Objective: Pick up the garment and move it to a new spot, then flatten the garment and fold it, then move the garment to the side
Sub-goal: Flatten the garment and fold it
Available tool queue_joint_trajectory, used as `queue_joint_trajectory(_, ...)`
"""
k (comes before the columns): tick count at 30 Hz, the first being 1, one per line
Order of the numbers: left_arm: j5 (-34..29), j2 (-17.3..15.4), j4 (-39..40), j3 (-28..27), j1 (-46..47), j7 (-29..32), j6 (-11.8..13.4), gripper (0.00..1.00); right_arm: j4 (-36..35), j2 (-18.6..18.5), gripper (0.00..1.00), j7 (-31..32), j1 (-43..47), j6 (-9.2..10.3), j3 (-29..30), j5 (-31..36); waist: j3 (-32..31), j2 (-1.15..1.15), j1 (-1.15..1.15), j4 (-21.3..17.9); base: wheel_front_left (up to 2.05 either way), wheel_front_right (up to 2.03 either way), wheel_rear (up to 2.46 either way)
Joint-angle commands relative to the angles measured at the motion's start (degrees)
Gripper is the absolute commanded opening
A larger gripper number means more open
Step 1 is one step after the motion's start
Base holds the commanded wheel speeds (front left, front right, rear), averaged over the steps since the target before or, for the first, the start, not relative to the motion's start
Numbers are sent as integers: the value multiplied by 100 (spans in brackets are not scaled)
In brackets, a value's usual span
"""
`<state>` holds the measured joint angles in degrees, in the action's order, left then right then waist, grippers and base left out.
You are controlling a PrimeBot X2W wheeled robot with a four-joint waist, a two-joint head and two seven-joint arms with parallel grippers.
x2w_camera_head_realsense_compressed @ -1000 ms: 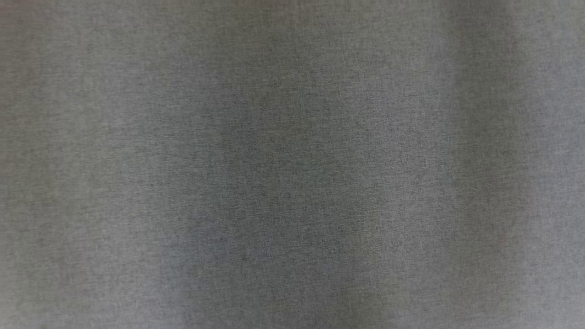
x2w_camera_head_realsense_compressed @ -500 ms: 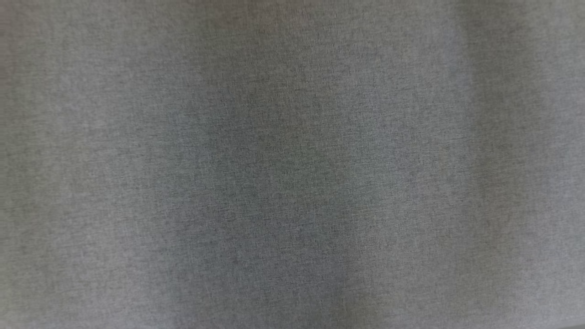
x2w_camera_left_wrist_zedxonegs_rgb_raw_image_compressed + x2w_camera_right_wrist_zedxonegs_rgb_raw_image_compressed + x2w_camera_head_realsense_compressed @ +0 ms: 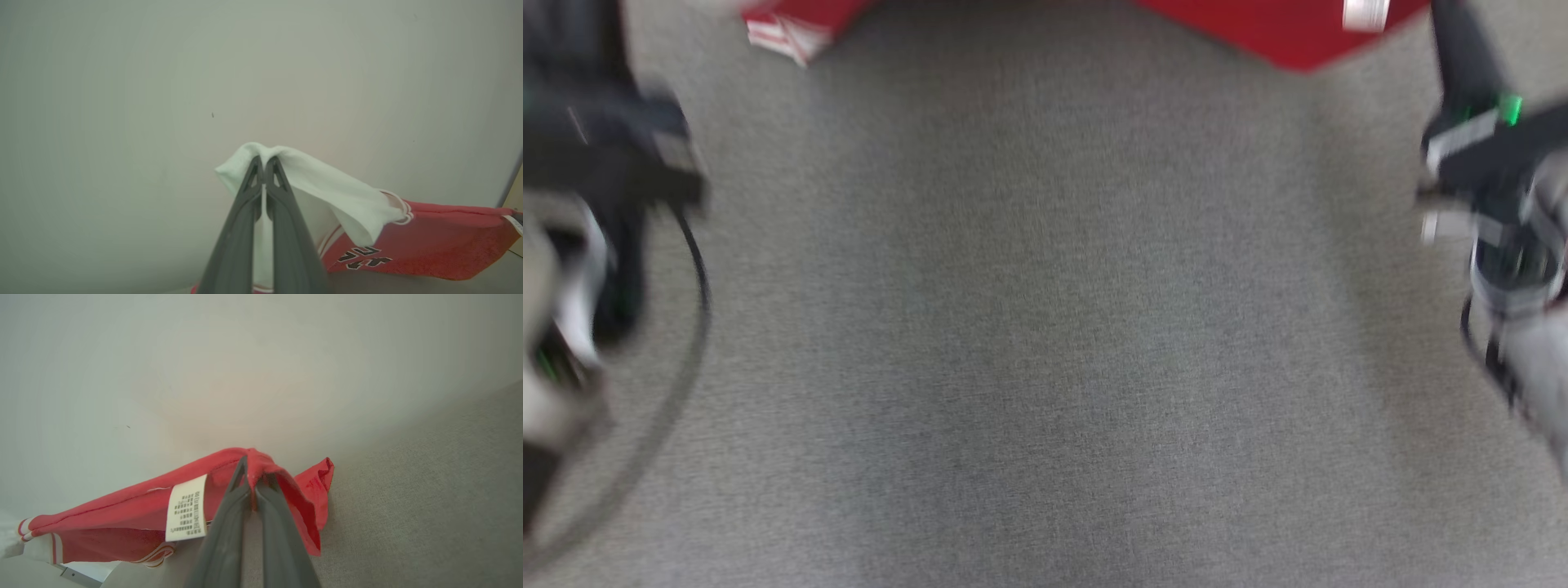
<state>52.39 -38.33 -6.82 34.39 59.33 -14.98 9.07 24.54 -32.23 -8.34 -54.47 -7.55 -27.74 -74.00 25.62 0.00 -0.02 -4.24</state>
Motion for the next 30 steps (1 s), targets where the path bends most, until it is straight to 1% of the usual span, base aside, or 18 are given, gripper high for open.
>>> queue_joint_trajectory(1,-6,-18,365,-181,-599,-26,195,0,-173,-80,0,-78,430,14,-12,-99,-363,0,2,102,0,0,0)
queue_joint_trajectory(3,8,81,780,-368,-1353,-23,364,0,-382,-136,0,-158,932,14,-21,-207,-470,0,2,142,0,0,0)
queue_joint_trajectory(4,8,81,780,-368,-1353,-23,364,0,-382,-136,0,-158,932,14,-21,-207,-470,0,2,142,0,0,0)
queue_joint_trajectory(7,-7,349,1207,-645,-2375,-24,493,0,-647,-243,0,-253,1651,14,-29,-318,-630,0,2,209,0,0,0)
queue_joint_trajectory(8,-91,431,1303,-698,-2677,-24,504,0,-713,-276,0,-280,1884,14,-40,-338,-689,0,2,233,0,0,0)
queue_joint_trajectory(9,-197,566,1406,-716,-3244,-24,466,0,-836,-342,0,-317,2281,14,-66,-310,-807,0,2,272,0,0,0)
queue_joint_trajectory(11,-260,698,1429,-867,-3763,-25,476,0,-930,-375,0,-335,2648,14,-88,-328,-912,0,2,279,0,0,0)
queue_joint_trajectory(16,-474,1073,1254,-1016,-4975,-25,358,0,-954,-503,0,-419,3465,14,-21,-334,-1179,0,2,319,0,0,0)
queue_joint_trajectory(20,-636,1478,959,-1071,-5730,-25,119,0,-973,-472,0,-489,4104,14,80,-407,-1368,0,2,412,0,0,0)
queue_joint_trajectory(22,-803,1633,812,-1017,-6008,-25,22,0,-997,-464,0,-498,4388,14,84,-397,-1439,0,2,439,0,0,0)
queue_joint_trajectory(25,-961,1880,640,-984,-6370,-25,-44,0,-1029,-456,0,-469,4755,14,106,-430,-1544,0,2,483,0,0,0)
queue_joint_trajectory(30,-1146,2133,409,-884,-6878,-25,-213,0,-1007,-559,0,-397,5339,14,224,-488,-1702,0,2,565,0,0,0)
